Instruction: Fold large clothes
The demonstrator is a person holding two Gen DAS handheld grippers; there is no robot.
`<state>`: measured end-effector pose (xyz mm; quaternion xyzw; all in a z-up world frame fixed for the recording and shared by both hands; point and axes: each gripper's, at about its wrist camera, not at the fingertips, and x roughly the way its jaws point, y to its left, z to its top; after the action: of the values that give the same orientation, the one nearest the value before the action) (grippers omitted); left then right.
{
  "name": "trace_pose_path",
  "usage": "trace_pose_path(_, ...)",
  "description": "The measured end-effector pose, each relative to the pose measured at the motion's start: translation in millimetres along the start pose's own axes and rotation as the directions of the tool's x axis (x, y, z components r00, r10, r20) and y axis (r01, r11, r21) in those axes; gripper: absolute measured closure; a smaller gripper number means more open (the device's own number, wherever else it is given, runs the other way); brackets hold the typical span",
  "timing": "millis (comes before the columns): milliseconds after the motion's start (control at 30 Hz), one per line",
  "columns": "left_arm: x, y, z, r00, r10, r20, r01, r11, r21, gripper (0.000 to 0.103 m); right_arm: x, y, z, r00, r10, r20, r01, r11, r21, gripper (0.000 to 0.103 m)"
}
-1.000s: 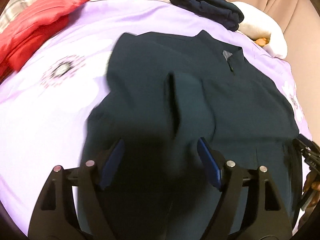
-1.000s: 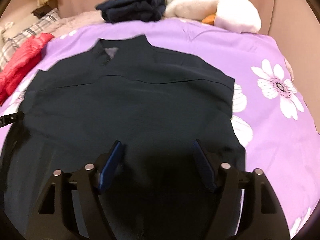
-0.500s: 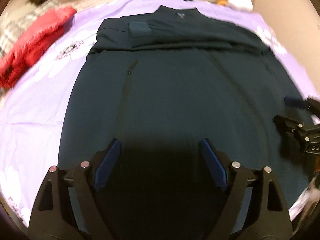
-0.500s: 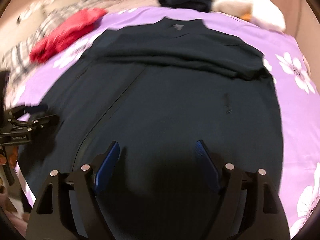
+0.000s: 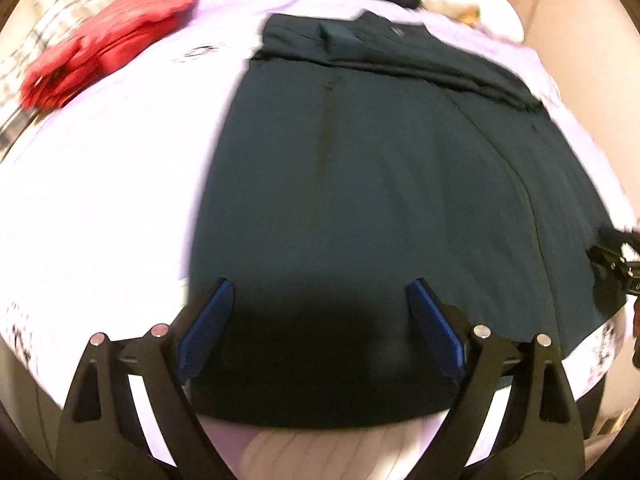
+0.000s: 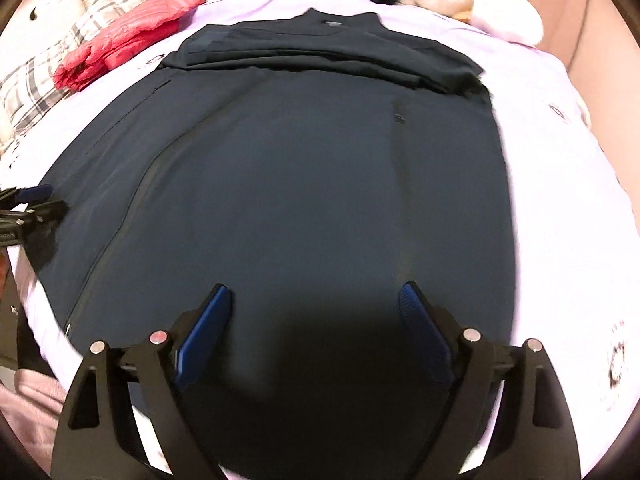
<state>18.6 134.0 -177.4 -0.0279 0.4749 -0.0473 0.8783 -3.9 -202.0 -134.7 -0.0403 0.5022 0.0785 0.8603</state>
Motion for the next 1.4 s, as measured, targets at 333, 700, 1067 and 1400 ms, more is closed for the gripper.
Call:
trace_pose_path(333,-18.9,72.9,-1.7,0.988,-0.128,0.081,0.146,0.951,-0.273,0.009,-14.9,-90.0,-16.0,0.996,0.073,0.047,-0.086,0.911,0.403,0.016)
trace_pose_path(700,1.7,93.3,1.7,0.943,-0.323,0.086,0.332,0.879,-0.342,0.009,-4.8,-100.0,-22.5,0.976,0.213,0.038,-0.207,0.866,0.456,0.015)
trace_pose_path(1067,39.9,69.2,48.1,0.864,-0.504,0.007,0.482,0.822,-0.304,0.009,24.9,-108.6,17.6,0.936,0.347,0.053,-0.33,0.817,0.473,0.015)
trace_pose_path(1400,37.7,69.6,36.0,0.8,-0.6,-0.003,0.571,0.762,-0.306,0.012,22.5,-111.9,12.4,0.893,0.448,0.036,-0.409,0.777,0.478,0.016)
